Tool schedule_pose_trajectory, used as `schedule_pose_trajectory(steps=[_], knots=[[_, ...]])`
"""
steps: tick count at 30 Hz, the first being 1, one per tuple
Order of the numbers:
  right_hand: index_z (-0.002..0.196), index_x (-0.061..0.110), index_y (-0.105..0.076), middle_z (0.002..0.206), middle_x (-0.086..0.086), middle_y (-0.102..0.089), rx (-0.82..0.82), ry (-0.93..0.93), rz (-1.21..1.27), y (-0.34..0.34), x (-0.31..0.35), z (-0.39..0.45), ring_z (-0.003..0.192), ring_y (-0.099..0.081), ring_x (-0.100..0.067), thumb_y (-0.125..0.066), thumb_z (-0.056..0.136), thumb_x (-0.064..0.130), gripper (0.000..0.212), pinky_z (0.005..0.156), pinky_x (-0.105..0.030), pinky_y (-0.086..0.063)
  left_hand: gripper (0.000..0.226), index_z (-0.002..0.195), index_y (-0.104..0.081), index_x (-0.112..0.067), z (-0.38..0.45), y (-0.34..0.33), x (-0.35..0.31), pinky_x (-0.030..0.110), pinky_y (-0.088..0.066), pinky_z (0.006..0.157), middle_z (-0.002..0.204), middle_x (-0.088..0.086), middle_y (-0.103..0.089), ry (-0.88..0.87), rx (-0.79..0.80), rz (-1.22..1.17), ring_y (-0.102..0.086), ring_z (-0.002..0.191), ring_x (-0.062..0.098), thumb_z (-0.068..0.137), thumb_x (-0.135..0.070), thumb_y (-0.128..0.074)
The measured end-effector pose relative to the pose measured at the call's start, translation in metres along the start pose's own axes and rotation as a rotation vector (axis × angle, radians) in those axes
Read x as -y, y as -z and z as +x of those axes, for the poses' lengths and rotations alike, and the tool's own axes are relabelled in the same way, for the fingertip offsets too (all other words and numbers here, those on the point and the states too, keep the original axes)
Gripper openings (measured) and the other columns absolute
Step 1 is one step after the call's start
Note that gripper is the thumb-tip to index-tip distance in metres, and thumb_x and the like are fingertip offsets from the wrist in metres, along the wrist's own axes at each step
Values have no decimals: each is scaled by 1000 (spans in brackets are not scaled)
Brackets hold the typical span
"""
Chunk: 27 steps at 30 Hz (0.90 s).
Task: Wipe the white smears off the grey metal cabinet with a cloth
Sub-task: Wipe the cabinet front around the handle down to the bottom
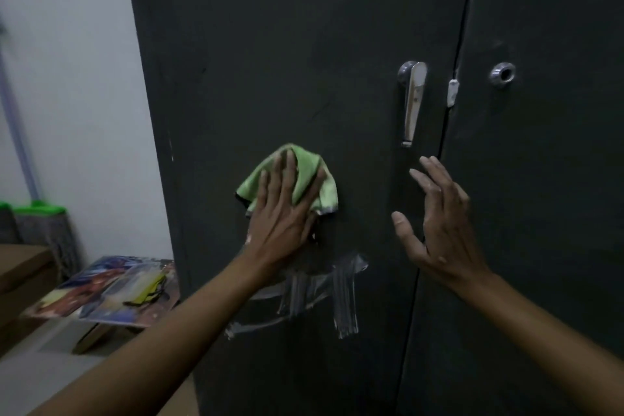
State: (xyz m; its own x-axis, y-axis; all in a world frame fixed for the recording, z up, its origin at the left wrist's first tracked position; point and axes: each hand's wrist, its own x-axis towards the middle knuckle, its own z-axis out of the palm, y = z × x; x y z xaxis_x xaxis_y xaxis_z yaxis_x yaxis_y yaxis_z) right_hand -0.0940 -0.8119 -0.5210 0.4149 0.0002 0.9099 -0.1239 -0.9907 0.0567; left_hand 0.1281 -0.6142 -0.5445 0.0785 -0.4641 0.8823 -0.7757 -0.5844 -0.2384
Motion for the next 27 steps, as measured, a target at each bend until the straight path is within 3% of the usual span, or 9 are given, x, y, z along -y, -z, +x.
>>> schedule_pose_trajectory(steps=[2,4,6,9,14,19,22,27], knots=[[153,1,-42,167,-14,-31,7,-5,9,-4,3,-3,161,-22,-25,-53,100,45,69,126,-39,-22,74,168,-10,-27,27,4,9,61,-4,128,172,27,4,63,-34,0,4,159,48,106,-53,-42],[153,2,-42,167,-13,-30,18,-3,21,-11,6,-11,161,-22,-23,-53,100,45,69,127,-36,-19,85,168,-12,-28,31,3,10,64,-5,127,170,29,5,51,-45,8,1,158,51,101,-75,-34],[153,4,-42,168,-11,-29,30,-6,40,-17,9,-20,161,-21,-22,-53,100,45,68,128,-33,-17,90,168,-11,-30,28,3,7,66,-7,126,170,27,6,30,-42,26,-1,157,53,97,-83,-29],[152,5,-42,169,-9,-28,66,-21,82,-24,12,-33,161,-21,-21,-53,100,44,66,128,-30,-15,72,167,-16,-33,28,10,3,65,-8,126,172,22,7,72,-60,-48,0,159,48,105,-70,-23],[152,5,-43,168,-8,-28,81,-58,123,-29,16,-36,161,-21,-19,-50,101,44,65,128,-28,-15,54,163,-24,-44,41,17,-2,62,-14,123,170,22,-13,117,-102,-55,0,160,43,110,-55,-26],[151,7,-43,168,-7,-31,54,-63,149,-38,19,-34,160,-23,-19,-50,101,42,61,127,-25,-15,62,164,-29,-32,50,5,10,54,-17,125,164,20,-19,83,-182,19,-12,160,41,106,-51,-39],[149,5,-46,167,-8,-33,50,-53,157,-43,18,-40,159,-26,-20,-52,100,40,60,126,-28,-18,69,165,-27,-18,49,-1,16,49,-10,130,169,20,-14,23,-234,-7,-7,162,35,106,-48,-42],[146,3,-49,165,-8,-35,24,-95,189,-54,23,-53,158,-27,-19,-51,101,39,58,126,-26,-17,71,167,-18,-13,47,-2,15,43,-7,131,173,21,-7,9,-201,-4,-3,162,32,107,-46,-39]])
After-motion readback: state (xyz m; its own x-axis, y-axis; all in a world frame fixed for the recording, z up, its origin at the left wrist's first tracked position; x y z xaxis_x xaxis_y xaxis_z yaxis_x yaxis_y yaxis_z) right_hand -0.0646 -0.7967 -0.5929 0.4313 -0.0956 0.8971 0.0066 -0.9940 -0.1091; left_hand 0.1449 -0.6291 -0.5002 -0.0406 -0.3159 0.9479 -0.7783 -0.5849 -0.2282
